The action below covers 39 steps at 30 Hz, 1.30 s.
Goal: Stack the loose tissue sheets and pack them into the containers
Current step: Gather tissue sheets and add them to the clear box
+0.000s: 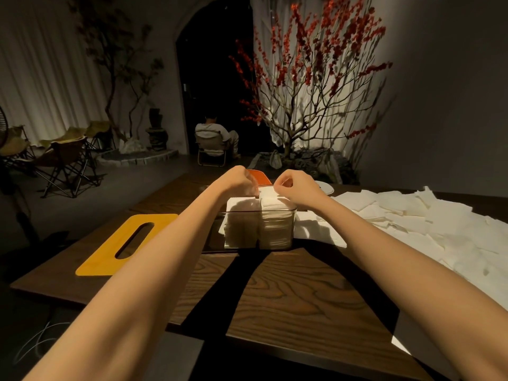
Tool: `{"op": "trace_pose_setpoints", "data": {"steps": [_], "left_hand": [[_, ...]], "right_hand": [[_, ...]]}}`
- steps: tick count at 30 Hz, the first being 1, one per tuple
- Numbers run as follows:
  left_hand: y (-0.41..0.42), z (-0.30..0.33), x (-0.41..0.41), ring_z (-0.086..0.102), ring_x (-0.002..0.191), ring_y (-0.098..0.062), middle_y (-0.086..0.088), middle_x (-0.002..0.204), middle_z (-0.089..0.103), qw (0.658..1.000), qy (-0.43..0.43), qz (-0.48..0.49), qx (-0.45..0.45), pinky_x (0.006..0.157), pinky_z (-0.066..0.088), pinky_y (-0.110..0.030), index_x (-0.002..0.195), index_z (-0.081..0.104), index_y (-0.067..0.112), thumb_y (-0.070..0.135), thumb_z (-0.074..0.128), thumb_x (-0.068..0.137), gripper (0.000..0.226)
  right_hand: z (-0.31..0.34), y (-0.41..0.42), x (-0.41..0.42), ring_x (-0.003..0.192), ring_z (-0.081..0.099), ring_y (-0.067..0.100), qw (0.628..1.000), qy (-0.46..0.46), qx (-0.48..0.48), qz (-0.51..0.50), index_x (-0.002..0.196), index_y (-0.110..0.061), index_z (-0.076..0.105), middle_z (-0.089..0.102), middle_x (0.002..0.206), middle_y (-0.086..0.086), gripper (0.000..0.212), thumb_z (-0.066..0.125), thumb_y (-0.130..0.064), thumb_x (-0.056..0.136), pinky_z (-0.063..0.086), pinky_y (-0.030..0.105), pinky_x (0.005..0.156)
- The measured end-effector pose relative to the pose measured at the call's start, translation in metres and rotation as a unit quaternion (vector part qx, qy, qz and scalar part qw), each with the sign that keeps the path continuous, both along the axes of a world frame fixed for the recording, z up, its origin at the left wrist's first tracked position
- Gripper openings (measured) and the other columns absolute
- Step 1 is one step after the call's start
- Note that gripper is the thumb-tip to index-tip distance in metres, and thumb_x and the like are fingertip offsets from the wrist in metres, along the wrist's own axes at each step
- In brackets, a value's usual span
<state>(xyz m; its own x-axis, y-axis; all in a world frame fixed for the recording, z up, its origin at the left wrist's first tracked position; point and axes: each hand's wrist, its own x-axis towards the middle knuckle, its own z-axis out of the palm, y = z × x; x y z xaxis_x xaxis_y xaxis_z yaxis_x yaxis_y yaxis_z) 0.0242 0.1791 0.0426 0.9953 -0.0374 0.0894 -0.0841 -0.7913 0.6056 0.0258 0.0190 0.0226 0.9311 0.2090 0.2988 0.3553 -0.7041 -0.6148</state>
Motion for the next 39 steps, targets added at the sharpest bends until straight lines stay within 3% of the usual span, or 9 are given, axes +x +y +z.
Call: {"op": "trace_pose_setpoints", "data": {"steps": [3,6,8,13,19,23,29,33,39], "left_hand": [[-0.012,0.007,-0.006,0.054,0.080,-0.010,0.000,0.084,0.058,0.997,-0.015,-0.028,-0.069,0.063,0.043,-0.017,0.087,0.065,0.008,0.004,0.060,0.091,0.007],[-0.027,0.009,-0.009,0.055,0.076,-0.011,-0.002,0.081,0.059,0.993,-0.005,-0.063,-0.101,0.065,0.047,-0.019,0.081,0.060,0.011,0.003,0.060,0.091,0.013],[-0.039,0.010,-0.011,0.056,0.072,-0.011,-0.003,0.079,0.060,0.991,0.000,-0.084,-0.106,0.066,0.048,-0.020,0.084,0.062,0.009,0.001,0.060,0.091,0.010],[-0.075,0.012,-0.017,0.059,0.069,-0.010,-0.003,0.078,0.062,0.987,0.008,-0.122,-0.101,0.059,0.051,-0.017,0.094,0.064,0.005,0.000,0.062,0.089,0.007],[-0.114,0.007,-0.023,0.060,0.074,-0.012,-0.006,0.084,0.062,0.981,0.023,-0.160,-0.104,0.068,0.052,-0.024,0.097,0.059,0.006,-0.001,0.061,0.090,0.010],[-0.141,0.001,-0.027,0.062,0.079,-0.013,-0.006,0.088,0.065,0.977,0.035,-0.183,-0.104,0.066,0.051,-0.021,0.099,0.060,0.007,0.000,0.060,0.091,0.011],[-0.164,-0.014,-0.016,0.061,0.085,-0.017,-0.010,0.097,0.064,0.979,0.058,-0.168,-0.100,0.073,0.052,-0.025,0.103,0.061,0.006,-0.001,0.058,0.092,0.013],[-0.170,-0.030,0.002,0.056,0.093,-0.018,-0.009,0.104,0.061,0.987,0.042,-0.128,-0.083,0.072,0.048,-0.024,0.099,0.060,0.009,-0.001,0.052,0.094,0.014],[-0.174,-0.049,0.039,0.054,0.093,-0.020,-0.010,0.102,0.059,0.990,0.050,-0.105,-0.079,0.065,0.043,-0.023,0.098,0.060,0.009,-0.003,0.050,0.093,0.017]], "right_hand": [[0.004,-0.008,-0.004,0.097,0.054,0.014,1.000,-0.003,0.015,0.010,0.101,-0.015,0.062,0.058,0.100,-0.004,0.010,0.055,-0.017,0.094,0.048,0.032,0.085],[0.007,-0.018,-0.009,0.074,0.051,0.009,1.000,0.004,0.026,0.013,0.096,-0.015,0.058,0.056,0.085,-0.005,0.005,0.053,-0.014,0.095,0.040,0.019,0.061],[0.008,-0.028,-0.013,0.069,0.050,0.008,1.000,0.014,0.026,0.005,0.093,-0.015,0.056,0.057,0.081,-0.003,0.006,0.050,-0.013,0.096,0.039,0.019,0.057],[0.010,-0.060,-0.029,0.075,0.057,0.015,1.000,0.019,0.012,-0.021,0.092,-0.012,0.055,0.063,0.081,0.004,0.011,0.047,-0.017,0.098,0.044,0.025,0.065],[0.010,-0.101,-0.042,0.068,0.058,0.012,0.998,0.037,-0.008,-0.049,0.096,-0.010,0.057,0.065,0.081,0.003,0.012,0.047,-0.016,0.097,0.048,0.027,0.070],[0.009,-0.129,-0.054,0.074,0.059,0.017,0.997,0.041,-0.019,-0.066,0.098,-0.001,0.061,0.068,0.092,0.013,0.018,0.046,-0.012,0.097,0.049,0.030,0.075],[-0.003,-0.155,-0.051,0.081,0.059,0.017,0.995,0.050,-0.011,-0.080,0.103,-0.007,0.060,0.067,0.096,0.011,0.015,0.049,-0.014,0.097,0.047,0.029,0.075],[-0.021,-0.163,-0.030,0.092,0.058,0.018,0.995,0.051,-0.021,-0.078,0.102,-0.012,0.062,0.065,0.108,0.009,0.012,0.052,-0.013,0.095,0.049,0.032,0.084],[-0.048,-0.169,0.010,0.111,0.055,0.023,0.991,0.038,-0.099,-0.087,0.119,-0.011,0.058,0.058,0.125,0.010,0.029,0.058,-0.009,0.090,0.047,0.032,0.091]]}}
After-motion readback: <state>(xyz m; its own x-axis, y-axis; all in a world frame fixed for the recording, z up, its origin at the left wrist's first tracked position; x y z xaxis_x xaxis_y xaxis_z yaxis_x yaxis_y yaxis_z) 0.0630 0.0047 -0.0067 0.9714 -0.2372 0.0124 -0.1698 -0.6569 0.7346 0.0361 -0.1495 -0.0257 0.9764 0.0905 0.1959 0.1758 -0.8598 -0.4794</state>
